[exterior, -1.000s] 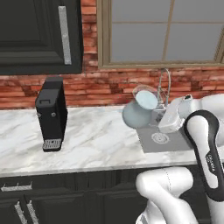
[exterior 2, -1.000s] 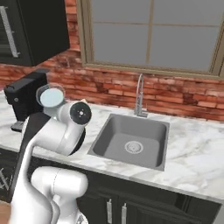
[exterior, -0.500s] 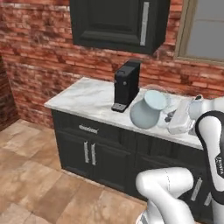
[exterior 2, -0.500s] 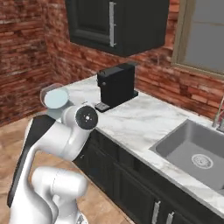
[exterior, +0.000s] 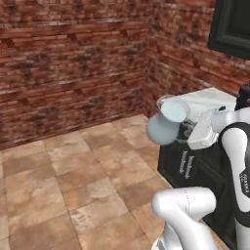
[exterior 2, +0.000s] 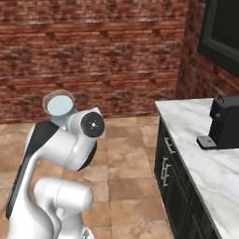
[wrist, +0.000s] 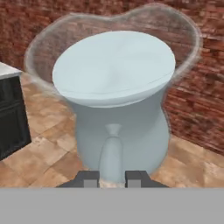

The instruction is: Place the pitcher and cup on the dining counter for serving.

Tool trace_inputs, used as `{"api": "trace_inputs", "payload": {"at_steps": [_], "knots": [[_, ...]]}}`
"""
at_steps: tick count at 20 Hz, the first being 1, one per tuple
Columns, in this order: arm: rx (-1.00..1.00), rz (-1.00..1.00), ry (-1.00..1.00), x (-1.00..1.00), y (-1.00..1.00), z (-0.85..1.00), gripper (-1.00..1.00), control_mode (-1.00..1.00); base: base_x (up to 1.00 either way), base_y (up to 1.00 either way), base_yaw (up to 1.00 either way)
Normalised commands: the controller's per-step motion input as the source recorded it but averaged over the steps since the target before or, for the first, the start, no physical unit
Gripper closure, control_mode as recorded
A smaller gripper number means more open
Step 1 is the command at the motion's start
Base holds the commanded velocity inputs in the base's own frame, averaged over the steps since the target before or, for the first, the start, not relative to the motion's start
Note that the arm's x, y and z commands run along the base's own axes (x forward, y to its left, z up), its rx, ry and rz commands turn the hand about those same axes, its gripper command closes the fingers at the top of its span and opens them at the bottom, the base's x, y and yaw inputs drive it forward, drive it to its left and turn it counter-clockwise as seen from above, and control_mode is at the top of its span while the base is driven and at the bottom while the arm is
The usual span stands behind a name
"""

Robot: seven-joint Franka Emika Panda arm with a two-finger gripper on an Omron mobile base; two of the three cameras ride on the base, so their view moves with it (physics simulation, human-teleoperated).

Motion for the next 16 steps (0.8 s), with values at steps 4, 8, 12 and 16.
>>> {"api": "trace_inputs", "payload": {"at_steps": [4, 8, 12, 16], "knots": [[0.00, 0.00, 0.00, 0.00, 0.00, 0.00, 1.00, 1.00, -0.03, 0.07, 1.00], [0.00, 0.00, 0.00, 0.00, 0.00, 0.00, 1.00, 1.00, 0.04, 0.21, 0.97], [0.00, 0.00, 0.00, 0.00, 0.00, 0.00, 1.00, 1.00, 0.42, 0.32, 0.82], [0.00, 0.00, 0.00, 0.00, 0.00, 0.00, 1.00, 1.00, 0.58, 0.35, 0.75]]}}
